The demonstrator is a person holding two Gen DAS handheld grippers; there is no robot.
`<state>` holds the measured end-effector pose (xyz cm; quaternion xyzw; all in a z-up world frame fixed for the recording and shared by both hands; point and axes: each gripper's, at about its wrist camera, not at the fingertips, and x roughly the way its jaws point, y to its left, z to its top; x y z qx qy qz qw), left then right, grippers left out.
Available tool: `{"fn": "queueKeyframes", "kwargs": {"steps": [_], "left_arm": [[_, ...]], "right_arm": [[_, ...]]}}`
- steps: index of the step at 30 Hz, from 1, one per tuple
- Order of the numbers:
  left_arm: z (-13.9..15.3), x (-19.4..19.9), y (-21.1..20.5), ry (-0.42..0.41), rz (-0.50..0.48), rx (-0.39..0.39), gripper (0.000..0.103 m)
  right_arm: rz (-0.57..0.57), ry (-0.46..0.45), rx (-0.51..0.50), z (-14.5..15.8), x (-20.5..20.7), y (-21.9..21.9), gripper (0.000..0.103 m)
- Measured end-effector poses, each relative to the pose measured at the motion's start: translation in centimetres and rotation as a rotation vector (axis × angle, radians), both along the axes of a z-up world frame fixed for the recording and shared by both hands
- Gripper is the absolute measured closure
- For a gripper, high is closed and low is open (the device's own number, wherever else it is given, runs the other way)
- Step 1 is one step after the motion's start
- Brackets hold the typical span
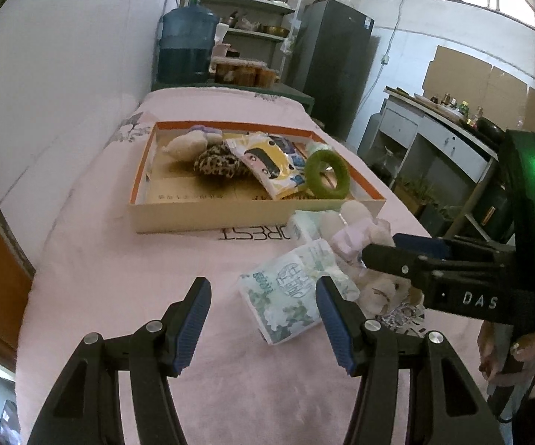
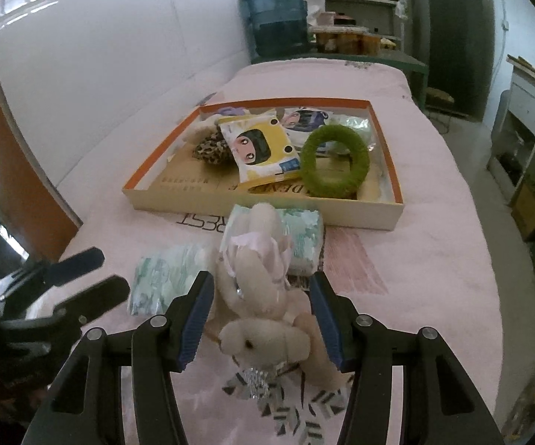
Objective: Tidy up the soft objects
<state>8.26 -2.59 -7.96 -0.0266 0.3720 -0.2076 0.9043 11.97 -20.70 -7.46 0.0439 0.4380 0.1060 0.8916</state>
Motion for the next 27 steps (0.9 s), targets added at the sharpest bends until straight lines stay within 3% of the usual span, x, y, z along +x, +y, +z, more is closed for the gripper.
{"fn": "queueKeyframes", "kwargs": {"steps": [10, 20, 27], "left_arm": [[-1.7, 1.2, -0.8, 0.057, -0.012, 0.009, 0.044], [-3.4, 2.9, -1.6, 0.158, -0.072, -0.043, 0.043], [-2.7, 2.5, -1.2, 0.124, -0.068, -0.095, 0.069]], "right_arm": [[0.008, 0.042, 0.03, -1.5, 1.4, -0.4, 0.053], [0.038, 0.061, 0.052, -2.4, 1.9, -0.1, 0.074], [0.04, 0.056, 0.032, -2.3, 1.7, 0.1, 0.076]]}}
